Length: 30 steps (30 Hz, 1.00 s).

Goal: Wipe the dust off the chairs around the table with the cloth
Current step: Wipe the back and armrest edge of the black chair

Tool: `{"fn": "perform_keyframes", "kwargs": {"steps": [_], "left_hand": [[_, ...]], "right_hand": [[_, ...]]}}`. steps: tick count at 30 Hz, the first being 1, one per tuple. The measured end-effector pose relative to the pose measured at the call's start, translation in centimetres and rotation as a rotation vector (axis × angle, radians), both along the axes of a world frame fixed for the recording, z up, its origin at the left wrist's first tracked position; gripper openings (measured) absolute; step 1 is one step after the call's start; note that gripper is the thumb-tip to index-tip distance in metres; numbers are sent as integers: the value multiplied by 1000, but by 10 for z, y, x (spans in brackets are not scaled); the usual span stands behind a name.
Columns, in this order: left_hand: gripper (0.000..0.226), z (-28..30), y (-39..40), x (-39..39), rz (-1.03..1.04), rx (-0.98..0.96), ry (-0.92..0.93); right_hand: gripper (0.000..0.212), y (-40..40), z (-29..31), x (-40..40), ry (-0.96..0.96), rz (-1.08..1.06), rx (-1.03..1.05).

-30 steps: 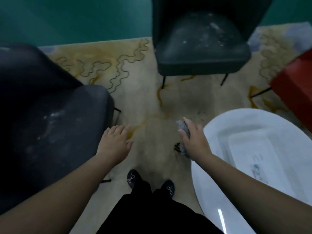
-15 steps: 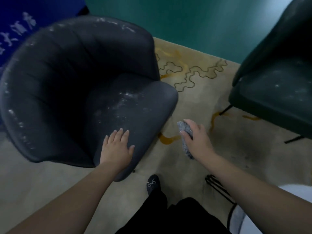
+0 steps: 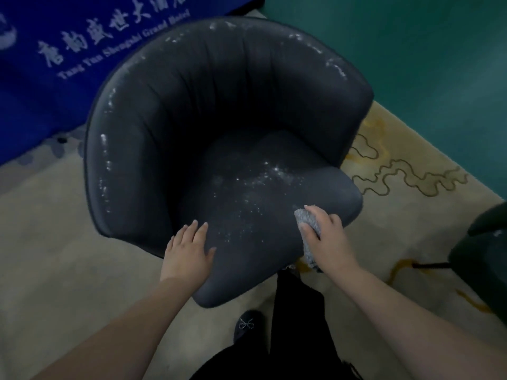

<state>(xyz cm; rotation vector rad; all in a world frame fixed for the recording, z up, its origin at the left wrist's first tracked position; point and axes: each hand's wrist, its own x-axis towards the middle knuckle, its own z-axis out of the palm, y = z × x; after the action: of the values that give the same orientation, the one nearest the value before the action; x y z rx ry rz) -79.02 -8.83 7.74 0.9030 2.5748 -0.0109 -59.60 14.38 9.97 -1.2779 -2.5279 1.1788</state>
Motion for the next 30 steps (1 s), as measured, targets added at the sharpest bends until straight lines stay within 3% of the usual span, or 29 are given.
{"fn": "perform_keyframes", "kwargs": {"steps": [14, 26, 30], "left_hand": [[62, -57, 51, -32, 476, 27, -63], [63, -184, 49, -78, 566, 113, -97], [62, -222, 43, -79, 558, 149, -67]], "right_hand": [[38, 89, -74, -138, -5, 371, -102], [43, 54, -205, -240, 168, 457, -141], [53, 27, -245, -257, 189, 652, -60]]}}
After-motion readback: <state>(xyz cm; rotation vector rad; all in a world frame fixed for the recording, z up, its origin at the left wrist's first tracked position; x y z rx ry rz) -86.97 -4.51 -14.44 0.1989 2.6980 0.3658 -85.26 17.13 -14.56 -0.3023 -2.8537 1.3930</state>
